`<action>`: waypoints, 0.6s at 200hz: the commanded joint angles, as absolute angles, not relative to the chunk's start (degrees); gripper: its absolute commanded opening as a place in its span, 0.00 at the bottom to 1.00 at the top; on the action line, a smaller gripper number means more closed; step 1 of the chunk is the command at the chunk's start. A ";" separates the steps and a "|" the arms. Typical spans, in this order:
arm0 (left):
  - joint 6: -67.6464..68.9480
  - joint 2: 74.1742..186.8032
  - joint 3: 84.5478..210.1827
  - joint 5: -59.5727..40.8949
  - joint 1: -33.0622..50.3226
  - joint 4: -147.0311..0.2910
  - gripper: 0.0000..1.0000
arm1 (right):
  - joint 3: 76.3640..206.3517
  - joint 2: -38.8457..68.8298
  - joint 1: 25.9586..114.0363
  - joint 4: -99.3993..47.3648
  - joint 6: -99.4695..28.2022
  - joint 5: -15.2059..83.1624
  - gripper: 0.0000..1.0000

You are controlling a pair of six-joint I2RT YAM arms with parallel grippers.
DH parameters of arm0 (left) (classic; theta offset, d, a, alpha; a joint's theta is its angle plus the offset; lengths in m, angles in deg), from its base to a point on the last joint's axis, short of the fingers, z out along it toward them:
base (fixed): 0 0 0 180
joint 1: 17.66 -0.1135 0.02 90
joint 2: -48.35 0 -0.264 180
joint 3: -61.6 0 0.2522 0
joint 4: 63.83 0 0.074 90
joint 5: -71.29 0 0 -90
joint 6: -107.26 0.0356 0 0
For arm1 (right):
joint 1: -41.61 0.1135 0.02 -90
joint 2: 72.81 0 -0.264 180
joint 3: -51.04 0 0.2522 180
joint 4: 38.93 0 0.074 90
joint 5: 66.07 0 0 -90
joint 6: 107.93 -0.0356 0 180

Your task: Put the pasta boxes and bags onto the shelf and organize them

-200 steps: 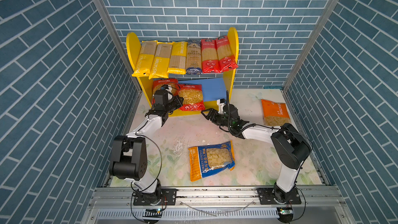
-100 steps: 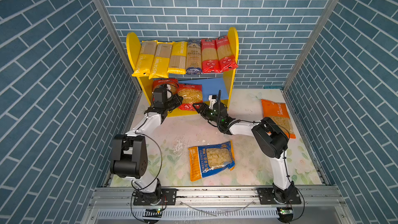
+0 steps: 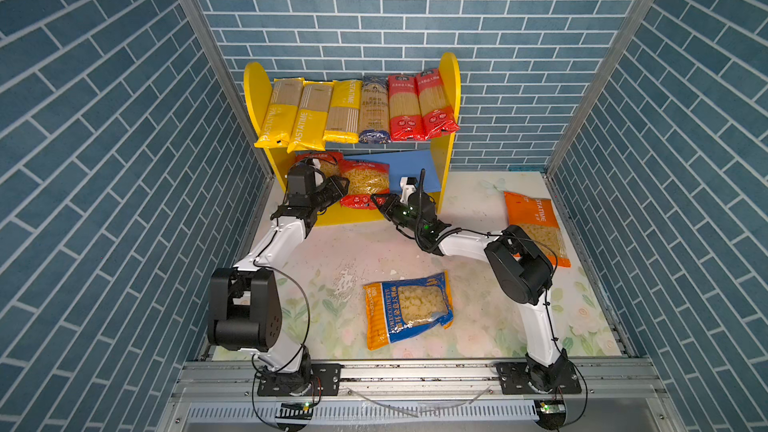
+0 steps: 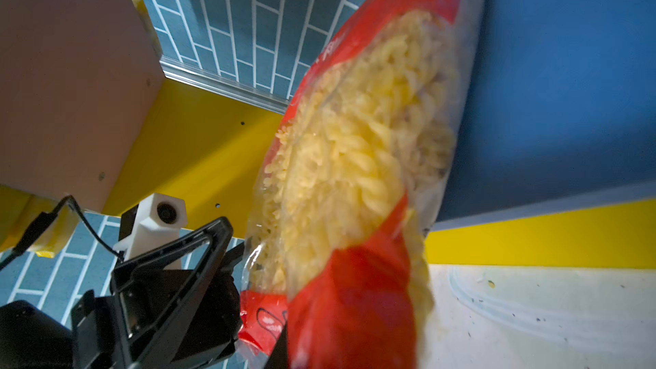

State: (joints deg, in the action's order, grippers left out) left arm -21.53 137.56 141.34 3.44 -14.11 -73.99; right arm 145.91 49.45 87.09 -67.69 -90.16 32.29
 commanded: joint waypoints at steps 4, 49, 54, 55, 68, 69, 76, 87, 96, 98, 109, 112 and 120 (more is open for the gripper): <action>-19.79 134.93 141.40 2.47 -14.59 -76.33 0.55 | 149.87 48.35 86.36 -72.89 -90.01 26.34 0.18; -19.83 132.63 139.08 1.90 -14.61 -76.57 0.60 | 154.13 49.45 85.58 -66.38 -83.62 24.74 0.15; -19.90 132.42 138.65 1.78 -14.66 -76.49 0.60 | 154.96 50.17 85.48 -65.67 -83.56 24.97 0.15; -19.95 132.40 138.56 1.77 -14.66 -76.47 0.60 | 155.15 50.34 85.43 -65.55 -83.53 25.06 0.15; -20.09 132.04 137.83 1.85 -14.65 -76.44 0.61 | 156.80 52.40 85.10 -65.24 -84.11 25.86 0.14; -20.05 131.99 137.80 1.89 -14.66 -76.49 0.61 | 156.86 52.42 85.11 -65.24 -84.20 25.86 0.14; -20.07 131.64 137.45 1.97 -14.67 -76.53 0.61 | 157.40 54.24 85.14 -65.46 -84.67 26.01 0.14; -20.16 131.11 136.67 1.94 -14.66 -76.40 0.61 | 158.11 55.38 85.08 -65.42 -85.13 26.12 0.13; -20.18 130.50 136.01 1.82 -14.66 -76.44 0.61 | 158.78 56.04 85.23 -65.11 -85.24 26.40 0.14; -20.18 130.34 135.83 1.78 -14.62 -76.45 0.61 | 158.92 56.17 85.21 -64.97 -85.32 26.48 0.14; -20.38 129.53 134.95 1.91 -14.61 -76.28 0.61 | 159.32 56.67 85.21 -64.64 -85.52 26.99 0.15; -20.44 129.31 134.69 1.86 -14.54 -76.27 0.61 | 159.25 56.73 85.23 -64.63 -85.59 27.14 0.15; -20.82 128.72 133.90 1.93 -14.59 -76.06 0.61 | 159.07 56.74 85.22 -64.38 -85.72 27.50 0.17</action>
